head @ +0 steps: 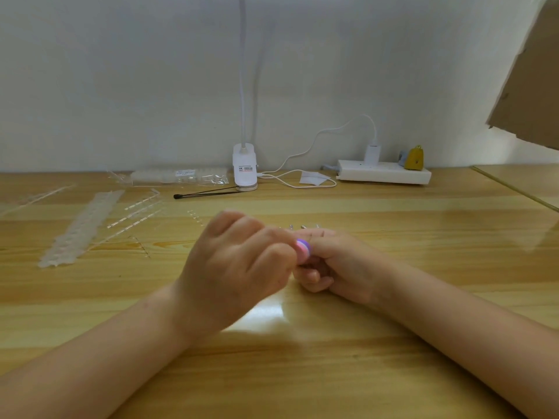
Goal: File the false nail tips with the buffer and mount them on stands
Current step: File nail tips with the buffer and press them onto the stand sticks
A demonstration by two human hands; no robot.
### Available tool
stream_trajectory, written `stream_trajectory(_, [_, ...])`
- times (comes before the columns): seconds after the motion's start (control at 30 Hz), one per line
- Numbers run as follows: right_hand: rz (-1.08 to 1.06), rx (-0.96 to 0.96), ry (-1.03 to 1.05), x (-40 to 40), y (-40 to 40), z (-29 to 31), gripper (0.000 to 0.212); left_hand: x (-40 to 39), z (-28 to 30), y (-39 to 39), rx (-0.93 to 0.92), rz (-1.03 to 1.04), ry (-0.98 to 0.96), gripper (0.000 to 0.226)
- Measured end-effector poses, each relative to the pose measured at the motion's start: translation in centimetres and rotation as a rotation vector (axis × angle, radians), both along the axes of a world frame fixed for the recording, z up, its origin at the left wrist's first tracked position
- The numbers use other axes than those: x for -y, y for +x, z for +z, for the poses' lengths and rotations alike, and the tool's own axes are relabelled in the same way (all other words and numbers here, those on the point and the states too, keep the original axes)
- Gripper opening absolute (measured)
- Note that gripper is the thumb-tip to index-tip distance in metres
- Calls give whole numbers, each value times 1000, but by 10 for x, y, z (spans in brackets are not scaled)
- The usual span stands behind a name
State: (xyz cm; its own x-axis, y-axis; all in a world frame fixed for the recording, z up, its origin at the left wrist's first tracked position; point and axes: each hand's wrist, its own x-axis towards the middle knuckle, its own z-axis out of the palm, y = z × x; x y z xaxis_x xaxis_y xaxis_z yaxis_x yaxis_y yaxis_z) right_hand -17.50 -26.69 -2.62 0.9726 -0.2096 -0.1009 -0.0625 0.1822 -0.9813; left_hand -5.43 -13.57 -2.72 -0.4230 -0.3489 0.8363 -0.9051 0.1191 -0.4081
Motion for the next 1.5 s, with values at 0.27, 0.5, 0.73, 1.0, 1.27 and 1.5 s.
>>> stream_trajectory(0.27, [-148, 25, 105, -1, 1, 1, 26, -3, 0, 20, -284, 169, 199, 18])
stream_trajectory(0.5, [-266, 77, 116, 0, 3, -1, 31, -4, -8, 19, -511, 281, 474, 33])
stream_trajectory(0.73, [-179, 91, -83, -5, 3, -5, 29, -3, -6, 0, -950, -99, 469, 31])
stream_trajectory(1.0, [-280, 70, -115, -10, 5, -6, 42, -3, -8, -3, -1032, -73, 472, 23])
stream_trajectory(1.27, [-613, -4, -1127, 6, -7, -7, 27, -3, -9, 21, -956, 428, 409, 22])
stream_trajectory(1.5, [-639, -134, -1433, 13, -6, -12, 22, 2, -17, 22, -931, 502, 550, 23])
